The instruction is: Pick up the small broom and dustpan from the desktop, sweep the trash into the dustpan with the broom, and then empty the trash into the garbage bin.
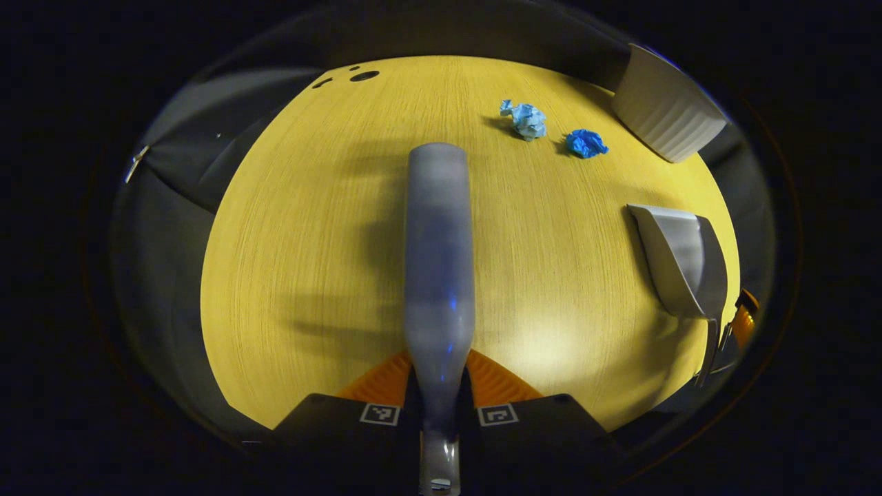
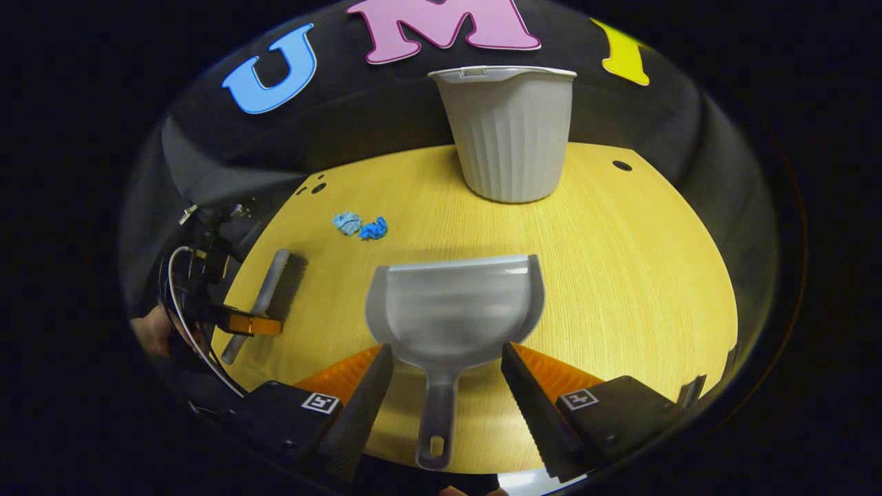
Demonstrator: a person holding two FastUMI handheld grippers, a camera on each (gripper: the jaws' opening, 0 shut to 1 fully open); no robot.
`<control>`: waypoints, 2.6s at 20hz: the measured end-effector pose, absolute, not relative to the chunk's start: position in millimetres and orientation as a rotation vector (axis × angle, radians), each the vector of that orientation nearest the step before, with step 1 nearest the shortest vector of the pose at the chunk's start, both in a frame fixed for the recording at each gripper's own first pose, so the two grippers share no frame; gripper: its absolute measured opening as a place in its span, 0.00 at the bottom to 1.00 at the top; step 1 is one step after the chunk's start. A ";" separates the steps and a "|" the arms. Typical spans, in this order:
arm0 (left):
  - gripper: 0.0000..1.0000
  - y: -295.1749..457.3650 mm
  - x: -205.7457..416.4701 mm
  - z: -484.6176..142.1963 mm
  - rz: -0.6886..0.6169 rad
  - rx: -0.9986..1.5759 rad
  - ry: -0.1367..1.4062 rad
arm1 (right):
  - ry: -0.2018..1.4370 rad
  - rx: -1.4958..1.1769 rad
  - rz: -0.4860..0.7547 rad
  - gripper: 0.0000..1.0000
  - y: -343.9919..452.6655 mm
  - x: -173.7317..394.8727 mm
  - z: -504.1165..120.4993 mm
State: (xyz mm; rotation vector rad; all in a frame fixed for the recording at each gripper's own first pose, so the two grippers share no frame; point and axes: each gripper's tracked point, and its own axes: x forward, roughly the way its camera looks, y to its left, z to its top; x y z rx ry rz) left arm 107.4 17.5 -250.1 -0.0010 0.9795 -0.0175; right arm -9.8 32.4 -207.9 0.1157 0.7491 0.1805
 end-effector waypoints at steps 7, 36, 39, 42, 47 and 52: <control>0.23 17.1 106.9 -249.7 -0.066 0.071 0.942 | 0.977 0.101 0.123 0.99 41.0 -36.0 -235.8; 0.26 44.3 218.1 -193.3 -0.065 0.285 0.928 | 1.229 -0.140 0.219 0.33 24.8 -7.7 -307.8; 0.26 43.0 238.5 -196.0 -0.080 0.321 0.967 | 1.220 -0.184 0.248 0.32 14.8 -0.6 -303.5; 0.26 37.8 261.9 -190.2 -0.121 0.467 0.977 | 1.221 -0.212 0.284 0.32 8.2 4.4 -299.4; 0.26 8.5 289.7 -178.1 -0.228 0.691 0.964 | 1.216 -0.269 0.337 0.33 2.9 13.0 -301.7; 0.26 -48.9 287.5 -177.9 -0.415 0.858 0.934 | 1.200 -0.295 0.385 0.32 1.5 19.5 -305.9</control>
